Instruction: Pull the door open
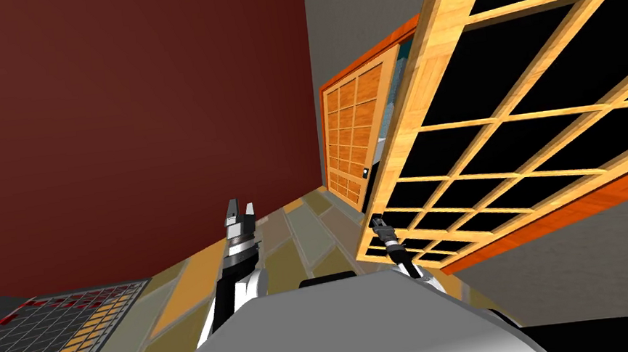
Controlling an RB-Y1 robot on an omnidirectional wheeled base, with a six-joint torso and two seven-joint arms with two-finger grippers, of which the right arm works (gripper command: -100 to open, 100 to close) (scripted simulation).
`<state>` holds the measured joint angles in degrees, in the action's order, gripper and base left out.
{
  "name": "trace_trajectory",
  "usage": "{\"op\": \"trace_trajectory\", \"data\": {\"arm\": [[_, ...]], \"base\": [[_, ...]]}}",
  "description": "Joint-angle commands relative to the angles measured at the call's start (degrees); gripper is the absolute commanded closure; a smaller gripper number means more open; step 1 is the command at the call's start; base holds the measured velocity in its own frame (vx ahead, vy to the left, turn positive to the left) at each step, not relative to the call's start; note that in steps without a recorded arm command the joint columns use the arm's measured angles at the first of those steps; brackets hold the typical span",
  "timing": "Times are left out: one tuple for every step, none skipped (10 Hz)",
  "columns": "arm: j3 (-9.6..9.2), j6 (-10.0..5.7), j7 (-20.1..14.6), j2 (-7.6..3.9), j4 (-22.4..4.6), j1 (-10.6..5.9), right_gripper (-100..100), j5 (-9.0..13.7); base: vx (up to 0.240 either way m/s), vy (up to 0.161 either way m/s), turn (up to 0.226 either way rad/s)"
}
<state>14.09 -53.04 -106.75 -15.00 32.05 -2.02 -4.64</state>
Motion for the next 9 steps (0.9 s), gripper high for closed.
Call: {"op": "trace_trajectory", "data": {"arm": [[-0.79,-1.11,-1.2,-0.58,-0.3,0.23,100,-0.9],[-1.25,-1.45,-1.9,-0.82,-0.2,0.45,100,-1.4],[-1.76,-1.83,-2.5,-1.08,0.0,0.69,100,-2.0],[-1.47,-1.57,-2.0,-0.86,-0.7,0.26,100,-1.6],[-2.39,-2.59,-3.1,-1.23,-0.6,0.92,100,-2.7],[-2.62,-2.88,-3.5,-1.39,-0.5,1.09,100,-3.0],[-3.12,-3.51,-4.2,-1.74,-0.4,1.45,100,-3.6],[-3.68,-4.21,-5.0,-2.13,-0.2,1.85,100,-4.3],[-4.24,-4.92,-5.8,-2.52,0.0,2.26,100,-5.0]], "base": [[-0.198,-0.016,0.045],[-0.206,-0.006,0.040],[-0.211,-0.045,0.043],[-0.095,-0.023,0.023],[-0.125,-0.010,0.040],[-0.171,-0.036,0.038],[-0.176,-0.036,0.039],[-0.189,-0.049,0.043],[-0.191,-0.042,0.043]]}}
